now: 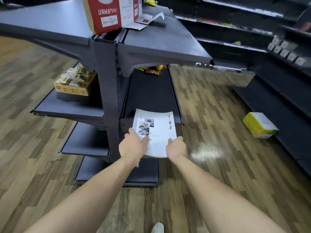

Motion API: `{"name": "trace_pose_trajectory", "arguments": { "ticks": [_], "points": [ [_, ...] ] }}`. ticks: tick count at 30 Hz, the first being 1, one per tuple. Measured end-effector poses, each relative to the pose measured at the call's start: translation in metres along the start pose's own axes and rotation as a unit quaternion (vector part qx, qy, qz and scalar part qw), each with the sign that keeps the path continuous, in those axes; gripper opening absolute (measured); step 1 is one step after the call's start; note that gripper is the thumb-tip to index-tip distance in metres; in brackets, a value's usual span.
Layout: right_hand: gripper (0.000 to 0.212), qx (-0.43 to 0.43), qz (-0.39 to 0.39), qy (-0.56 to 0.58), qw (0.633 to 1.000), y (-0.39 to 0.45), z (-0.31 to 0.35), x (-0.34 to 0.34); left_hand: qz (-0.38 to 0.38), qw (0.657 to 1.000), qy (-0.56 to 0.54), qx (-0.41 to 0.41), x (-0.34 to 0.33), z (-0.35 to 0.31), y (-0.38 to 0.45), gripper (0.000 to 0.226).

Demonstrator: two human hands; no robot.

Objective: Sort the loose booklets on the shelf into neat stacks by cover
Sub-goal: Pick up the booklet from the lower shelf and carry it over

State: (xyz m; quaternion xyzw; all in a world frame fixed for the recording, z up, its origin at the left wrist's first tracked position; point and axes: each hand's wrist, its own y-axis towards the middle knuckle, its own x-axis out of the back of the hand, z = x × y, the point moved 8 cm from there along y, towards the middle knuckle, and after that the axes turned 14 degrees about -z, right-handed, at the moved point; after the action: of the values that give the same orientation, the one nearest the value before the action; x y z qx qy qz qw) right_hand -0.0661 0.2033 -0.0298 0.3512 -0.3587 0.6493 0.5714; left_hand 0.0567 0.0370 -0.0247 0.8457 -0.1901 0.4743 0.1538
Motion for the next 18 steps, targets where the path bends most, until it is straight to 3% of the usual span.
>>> {"name": "trace_pose_trajectory", "arguments": {
  "ticks": [4,8,18],
  "points": [
    [0.027,0.025,-0.024,0.018,0.999,0.013,-0.003,0.014,-0.025,0.998,0.000,-0.054,0.003,-0.027,0.004,0.053],
    [0.035,0.027,-0.052,0.040,0.998,0.035,-0.022,0.041,-0.037,0.993,-0.005,-0.108,-0.005,-0.069,0.009,0.055],
    [0.039,-0.036,-0.114,0.061,0.991,0.148,-0.114,0.119,-0.003,0.976,-0.035,-0.213,-0.080,-0.239,0.014,0.056]
  ]
}}
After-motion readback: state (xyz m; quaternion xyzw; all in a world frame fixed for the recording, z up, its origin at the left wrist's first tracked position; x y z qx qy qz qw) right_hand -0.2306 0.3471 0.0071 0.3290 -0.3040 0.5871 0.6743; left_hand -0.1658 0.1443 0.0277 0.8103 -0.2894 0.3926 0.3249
